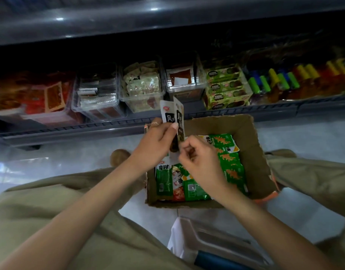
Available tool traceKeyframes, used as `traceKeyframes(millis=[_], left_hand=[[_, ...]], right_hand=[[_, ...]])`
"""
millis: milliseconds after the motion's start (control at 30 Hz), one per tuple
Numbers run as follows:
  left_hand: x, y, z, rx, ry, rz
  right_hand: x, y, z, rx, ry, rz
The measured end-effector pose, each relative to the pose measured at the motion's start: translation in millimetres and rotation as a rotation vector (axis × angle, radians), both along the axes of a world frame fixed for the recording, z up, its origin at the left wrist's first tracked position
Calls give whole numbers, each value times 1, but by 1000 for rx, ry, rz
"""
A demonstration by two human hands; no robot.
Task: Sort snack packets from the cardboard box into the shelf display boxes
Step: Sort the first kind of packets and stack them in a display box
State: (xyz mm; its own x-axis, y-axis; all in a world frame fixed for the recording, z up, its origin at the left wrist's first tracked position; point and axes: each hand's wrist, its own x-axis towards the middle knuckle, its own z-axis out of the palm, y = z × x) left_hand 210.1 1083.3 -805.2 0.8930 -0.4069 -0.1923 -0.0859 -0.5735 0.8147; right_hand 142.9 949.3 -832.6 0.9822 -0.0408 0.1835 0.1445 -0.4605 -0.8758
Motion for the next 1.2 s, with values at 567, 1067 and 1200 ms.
traceKeyframes(millis=[567,1067,1200], left_hand=[[11,-36,64,-132,-354,-36],[69,-45,124,-437,-411,97],[76,-37,137,-416,-497,135]], right_hand=[[20,-35,46,201,-71,-239],[118,-39,166,451,-169,-28],[136,-31,185,400,-191,-4]])
